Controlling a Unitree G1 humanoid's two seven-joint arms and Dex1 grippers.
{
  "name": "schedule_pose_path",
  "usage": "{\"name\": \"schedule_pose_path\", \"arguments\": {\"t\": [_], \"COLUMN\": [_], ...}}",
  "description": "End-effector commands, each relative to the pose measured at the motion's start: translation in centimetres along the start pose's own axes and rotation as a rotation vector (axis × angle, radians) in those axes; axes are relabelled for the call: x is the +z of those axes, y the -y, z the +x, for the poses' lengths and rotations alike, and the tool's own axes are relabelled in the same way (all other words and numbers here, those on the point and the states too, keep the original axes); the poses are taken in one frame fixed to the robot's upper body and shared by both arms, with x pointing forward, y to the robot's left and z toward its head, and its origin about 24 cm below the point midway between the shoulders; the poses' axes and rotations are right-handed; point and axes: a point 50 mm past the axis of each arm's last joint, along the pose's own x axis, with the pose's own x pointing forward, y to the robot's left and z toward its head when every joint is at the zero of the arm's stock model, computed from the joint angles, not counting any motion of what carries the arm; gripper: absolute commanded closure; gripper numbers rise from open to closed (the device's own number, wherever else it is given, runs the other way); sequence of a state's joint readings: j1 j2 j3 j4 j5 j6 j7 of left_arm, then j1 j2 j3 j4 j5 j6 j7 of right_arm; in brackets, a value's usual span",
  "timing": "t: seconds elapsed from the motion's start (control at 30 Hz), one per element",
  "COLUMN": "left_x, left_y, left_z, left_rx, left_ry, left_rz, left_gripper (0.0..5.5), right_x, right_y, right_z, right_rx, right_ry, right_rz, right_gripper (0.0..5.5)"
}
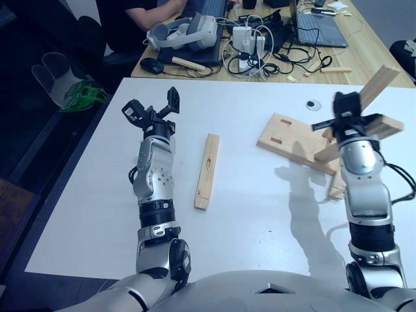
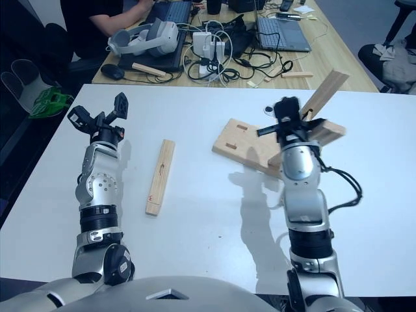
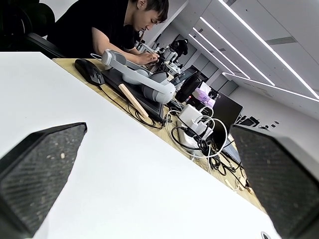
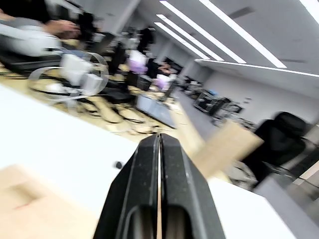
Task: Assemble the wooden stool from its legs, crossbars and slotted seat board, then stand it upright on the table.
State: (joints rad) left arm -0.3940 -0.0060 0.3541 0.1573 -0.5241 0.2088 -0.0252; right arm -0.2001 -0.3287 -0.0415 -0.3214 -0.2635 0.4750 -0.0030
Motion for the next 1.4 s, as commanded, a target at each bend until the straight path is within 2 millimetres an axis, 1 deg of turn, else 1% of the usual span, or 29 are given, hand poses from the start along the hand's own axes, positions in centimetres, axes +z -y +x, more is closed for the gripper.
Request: {"name": "schedule_pose_path", "arguments": {"t": [0.03, 0.1, 0.17, 0.2, 0.23, 0.27, 0.33, 0.37, 0.4, 0.47, 0.5, 0.57, 0.63, 0.7, 0.8, 0.87, 0.97, 1.0, 1.03, 1.1, 1.13, 1.17, 1.2, 1.23, 1.27, 1.3, 1.33, 1.37, 1.4], "left_x": [0.1, 0.1, 0.0, 0.0, 0.0, 0.0, -0.1, -0.1, -0.1, -0.2, -0.2, -0.2, -0.2, -0.2, -0.1, -0.1, -0.1, -0.1, -0.1, -0.1, -0.1, -0.1, -0.1, 0.0, 0.0, 0.0, 0.0, 0.1, 0.1], "left_y": [-0.2, -0.2, -0.1, -0.1, 0.0, 0.2, 0.4, 0.5, 0.6, 0.7, 0.8, 0.9, 1.0, 1.0, 1.0, 1.0, 1.0, 1.0, 1.0, 1.0, 0.9, 0.9, 0.9, 0.8, 0.8, 0.8, 0.7, 0.7, 0.7], "left_z": [-0.2, -0.2, -0.2, -0.2, -0.1, 0.0, 0.1, 0.1, 0.2, 0.2, 0.2, 0.2, 0.2, 0.3, 0.3, 0.4, 0.4, 0.5, 0.5, 0.4, 0.4, 0.4, 0.3, 0.3, 0.2, 0.1, 0.0, -0.1, -0.2], "left_rx": [0.007, 0.006, 0.004, 0.003, 0.0, -0.004, -0.008, -0.01, -0.011, -0.015, -0.017, -0.02, -0.021, -0.021, -0.02, -0.02, -0.022, -0.023, -0.023, -0.024, -0.025, -0.025, -0.024, -0.021, -0.019, -0.016, -0.013, -0.01, -0.008], "left_ry": [-0.008, -0.013, -0.017, -0.018, -0.02, -0.023, -0.025, -0.025, -0.026, -0.026, -0.027, -0.028, -0.029, -0.028, -0.027, -0.028, -0.029, -0.029, -0.029, -0.03, -0.03, -0.031, -0.029, -0.027, -0.024, -0.021, -0.018, -0.015, -0.013], "left_rz": [0.002, 0.004, 0.006, 0.006, 0.006, 0.007, 0.009, 0.009, 0.009, 0.009, 0.009, 0.009, 0.01, 0.011, 0.012, 0.013, 0.014, 0.015, 0.014, 0.012, 0.011, 0.011, 0.01, 0.009, 0.009, 0.007, 0.005, 0.001, -0.002], "left_gripper": [0.1, 0.1, 0.1, 0.1, 0.1, 0.1, 0.1, 0.1, 0.1, 0.1, 0.1, 0.1, 0.1, 0.1, 0.1, 0.1, 0.1, 0.1, 0.1, 0.1, 0.1, 0.1, 0.1, 0.1, 0.1, 0.1, 0.1, 0.1, 0.1], "right_x": [-1.4, -3.4, -5.5, -6.1, -6.5, -6.4, -5.6, -4.7, -3.9, -2.4, -1.8, -0.6, 0.4, 1.5, 2.5, 2.4, 2.4, 2.7, 3.7, 8.2, 11.0, 13.3, 15.0, 16.0, 16.3, 15.5, 14.1, 11.4, 8.5], "right_y": [2.6, 4.0, 5.5, 6.1, 7.1, 8.0, 8.8, 8.7, 8.3, 6.6, 5.5, 2.3, -0.3, -2.8, -5.9, -7.1, -7.6, -7.5, -7.0, -4.9, -3.4, -1.7, -0.3, 1.1, 2.1, 3.2, 4.3, 5.5, 6.8], "right_z": [-0.4, -0.5, 0.0, 0.3, 0.9, 2.2, 5.0, 6.6, 7.9, 10.1, 10.8, 11.4, 11.2, 10.5, 9.2, 8.7, 8.5, 8.5, 8.8, 8.9, 8.4, 7.7, 7.0, 6.4, 6.2, 6.3, 6.7, 7.3, 7.6], "right_rx": [-0.205, -0.319, -0.424, -0.464, -0.507, -0.533, -0.516, -0.466, -0.397, -0.207, -0.104, 0.173, 0.37, 0.549, 0.725, 0.761, 0.73, 0.705, 0.669, 0.574, 0.522, 0.459, 0.403, 0.35, 0.3, 0.243, 0.178, 0.099, 0.021], "right_ry": [-0.018, -0.107, -0.234, -0.271, -0.293, -0.31, -0.321, -0.315, -0.309, -0.325, -0.339, -0.369, -0.385, -0.38, -0.379, -0.392, -0.37, -0.345, -0.248, 0.1, 0.286, 0.435, 0.541, 0.611, 0.639, 0.622, 0.573, 0.481, 0.377], "right_rz": [-0.003, 0.046, 0.144, 0.18, 0.217, 0.269, 0.397, 0.466, 0.523, 0.61, 0.637, 0.668, 0.663, 0.661, 0.642, 0.634, 0.632, 0.64, 0.636, 0.66, 0.703, 0.715, 0.71, 0.691, 0.664, 0.631, 0.603, 0.563, 0.524], "right_gripper": [5.46, 5.46, 5.46, 5.46, 5.46, 5.46, 5.46, 5.46, 5.46, 5.46, 5.46, 5.46, 5.46, 5.46, 5.46, 5.46, 5.46, 5.46, 5.46, 5.46, 5.46, 5.46, 5.46, 5.46, 5.46, 5.46, 5.28, 5.14, 4.88]}}
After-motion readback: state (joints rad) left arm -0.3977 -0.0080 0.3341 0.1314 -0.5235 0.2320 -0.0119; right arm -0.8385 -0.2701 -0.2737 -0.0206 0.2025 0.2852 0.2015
